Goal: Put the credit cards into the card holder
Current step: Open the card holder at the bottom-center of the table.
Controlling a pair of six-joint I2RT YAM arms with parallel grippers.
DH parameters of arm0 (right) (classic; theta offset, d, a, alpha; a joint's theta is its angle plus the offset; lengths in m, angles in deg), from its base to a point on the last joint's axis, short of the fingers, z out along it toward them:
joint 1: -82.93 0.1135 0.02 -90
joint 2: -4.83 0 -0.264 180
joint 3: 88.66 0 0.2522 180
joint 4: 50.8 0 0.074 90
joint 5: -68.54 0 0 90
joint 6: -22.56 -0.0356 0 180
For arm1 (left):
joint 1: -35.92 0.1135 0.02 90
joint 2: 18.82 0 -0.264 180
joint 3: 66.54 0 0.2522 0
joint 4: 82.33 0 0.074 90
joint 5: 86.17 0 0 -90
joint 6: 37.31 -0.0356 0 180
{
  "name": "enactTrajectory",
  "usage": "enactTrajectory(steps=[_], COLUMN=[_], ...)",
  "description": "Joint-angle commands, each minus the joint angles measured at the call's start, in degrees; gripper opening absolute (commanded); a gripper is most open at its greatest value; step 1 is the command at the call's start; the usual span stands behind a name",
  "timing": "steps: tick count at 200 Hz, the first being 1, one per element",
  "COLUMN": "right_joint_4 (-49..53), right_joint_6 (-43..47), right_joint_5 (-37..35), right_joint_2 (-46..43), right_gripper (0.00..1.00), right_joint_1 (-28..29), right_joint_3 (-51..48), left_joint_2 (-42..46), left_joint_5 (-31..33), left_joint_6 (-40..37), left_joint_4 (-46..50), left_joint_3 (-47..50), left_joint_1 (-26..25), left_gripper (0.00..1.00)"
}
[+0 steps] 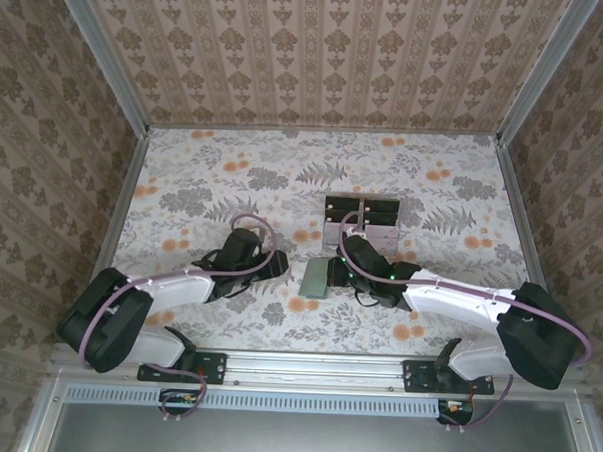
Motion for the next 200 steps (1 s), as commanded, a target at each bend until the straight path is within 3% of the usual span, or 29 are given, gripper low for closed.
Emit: enactTrajectory(steps=[1,89,149,200], right_joint_4=[-0.02,-0.78,-1.32,-3.29], right_joint_6=[1.65,0.98,0.6,0.36], right_joint_5=[1.7,1.75,1.03,-0.12], right_joint_2=[-1.55,-0.1,-0.23,0.11], right_gripper=[0.0,0.0,0.0,0.0], right_joint_1=[0.33,0.86,0.88,0.56], right_joint_3=[4.09,5.24,3.61,0.07], left_joint_2=[3.64,4.26,-2.33,-7.93], left_joint_5=[1.15,0.7,7.23,10.53], left_joint_6=[-2.29,-4.2,-10.76,-11.33], left_joint_4=[3.84,6.6,18.32,21.66], left_joint_3=[-2.7,-6.55,-11.93,-12.43], left_joint_1=[-0.38,-1.62,-2.71,-3.55], left_gripper=[0.65,0.7,0.69,0.69])
